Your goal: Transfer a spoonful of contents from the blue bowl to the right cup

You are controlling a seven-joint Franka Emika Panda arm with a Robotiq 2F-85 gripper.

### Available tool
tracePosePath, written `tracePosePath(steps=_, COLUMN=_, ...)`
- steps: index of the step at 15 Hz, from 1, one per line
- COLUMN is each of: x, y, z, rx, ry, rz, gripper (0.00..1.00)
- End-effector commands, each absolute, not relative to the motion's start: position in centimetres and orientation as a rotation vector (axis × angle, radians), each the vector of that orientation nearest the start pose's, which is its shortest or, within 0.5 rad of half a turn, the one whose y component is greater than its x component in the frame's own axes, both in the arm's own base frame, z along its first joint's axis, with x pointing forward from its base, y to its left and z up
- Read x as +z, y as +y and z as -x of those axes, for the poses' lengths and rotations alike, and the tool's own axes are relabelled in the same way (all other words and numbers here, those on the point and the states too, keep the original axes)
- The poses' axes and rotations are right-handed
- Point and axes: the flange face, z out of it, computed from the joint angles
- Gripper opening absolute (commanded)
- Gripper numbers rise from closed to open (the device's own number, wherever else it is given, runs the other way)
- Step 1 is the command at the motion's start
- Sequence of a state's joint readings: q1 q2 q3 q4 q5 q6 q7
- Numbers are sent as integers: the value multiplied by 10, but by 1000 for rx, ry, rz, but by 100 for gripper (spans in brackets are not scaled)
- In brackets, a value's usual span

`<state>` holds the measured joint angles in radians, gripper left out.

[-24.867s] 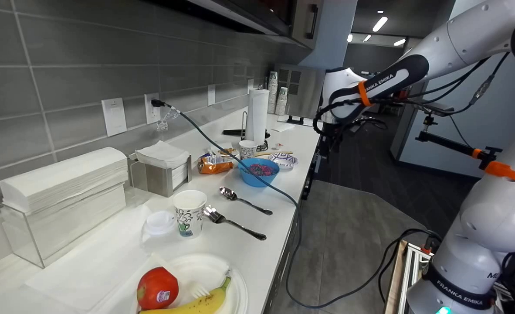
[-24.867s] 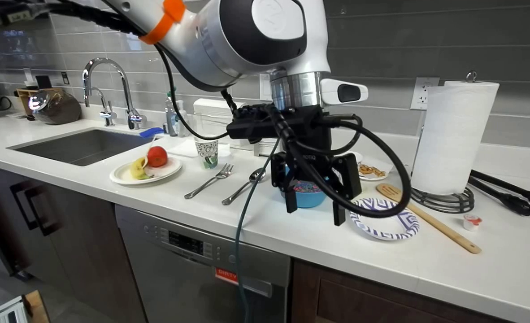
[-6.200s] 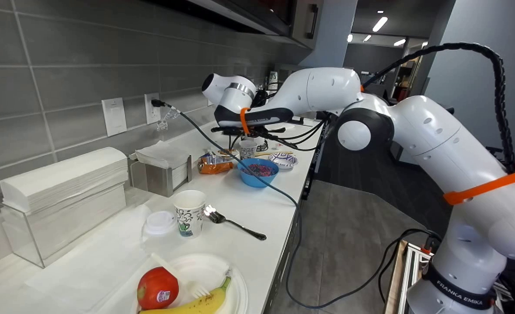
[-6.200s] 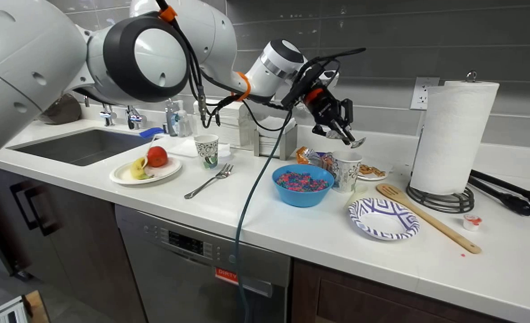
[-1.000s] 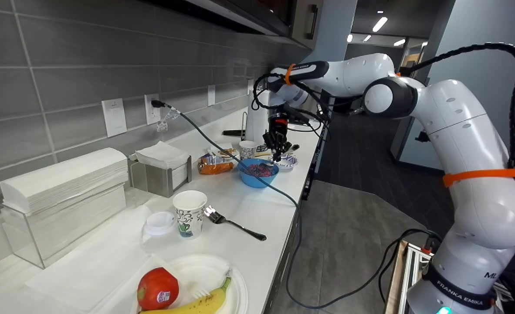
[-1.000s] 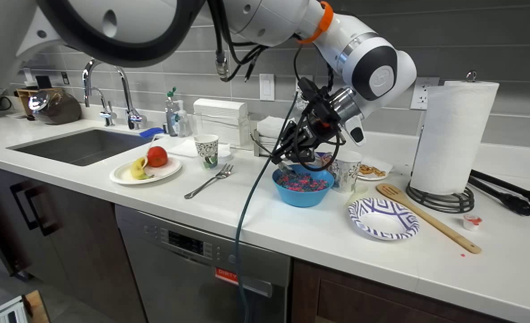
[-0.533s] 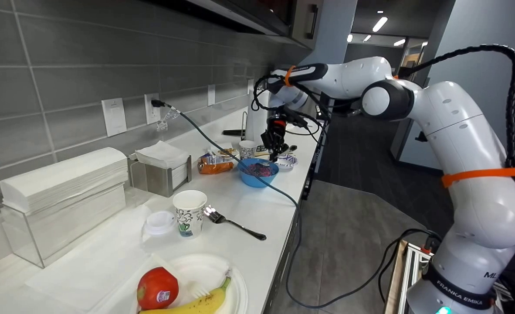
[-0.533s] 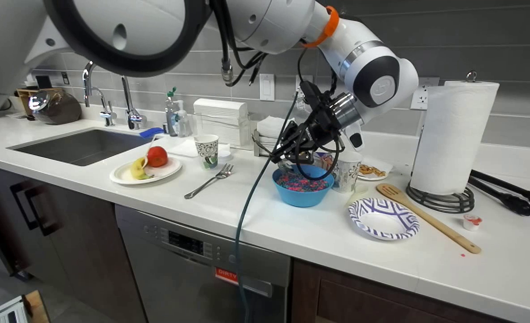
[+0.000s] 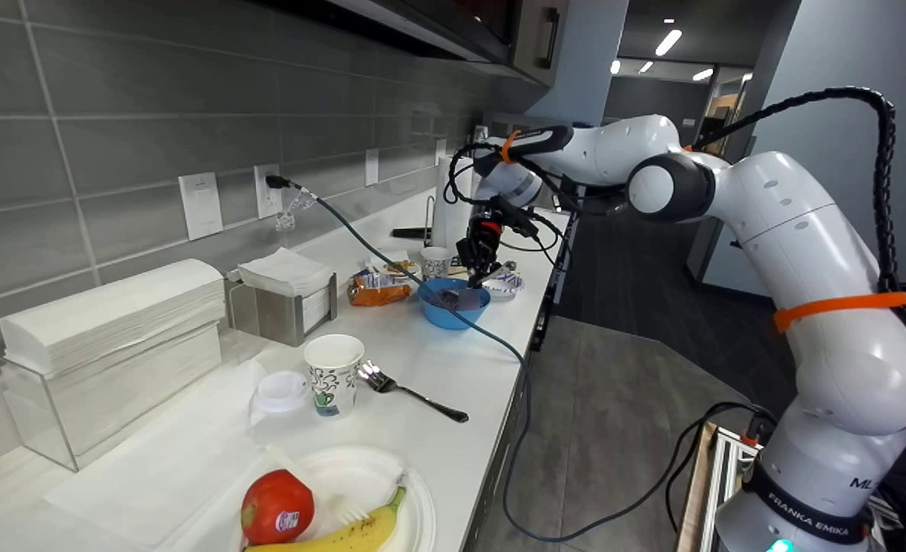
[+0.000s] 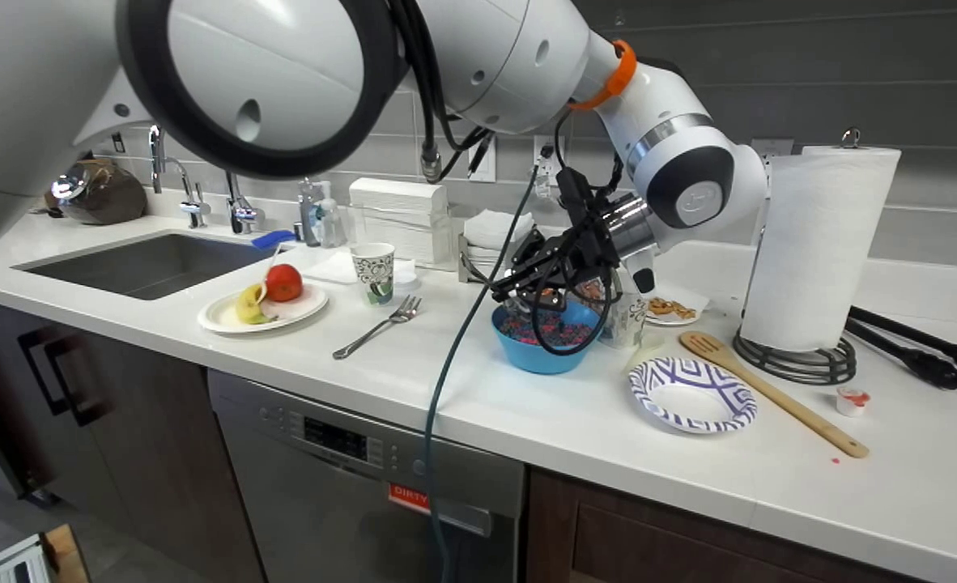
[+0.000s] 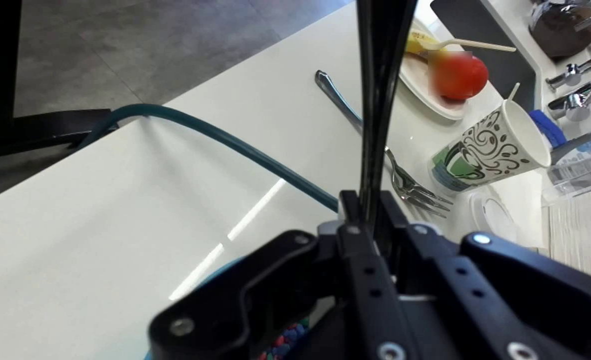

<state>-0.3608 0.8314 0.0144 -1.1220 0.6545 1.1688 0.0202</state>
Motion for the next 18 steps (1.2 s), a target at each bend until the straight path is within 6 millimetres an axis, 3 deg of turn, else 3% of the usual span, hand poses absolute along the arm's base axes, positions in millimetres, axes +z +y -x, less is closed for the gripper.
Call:
tracePosePath(steps=1, x=296, y=-163, z=-663, rx=783, ry=390, rz=2125, gripper=3)
tracePosePath(steps=10, x=272, y=-175, z=-657, rx=902, ry=490, rz=2049, gripper=3)
tracePosePath(steps=18, x=263, y=-193, z=-660, rx=884, ry=576, rz=2129, gripper=3)
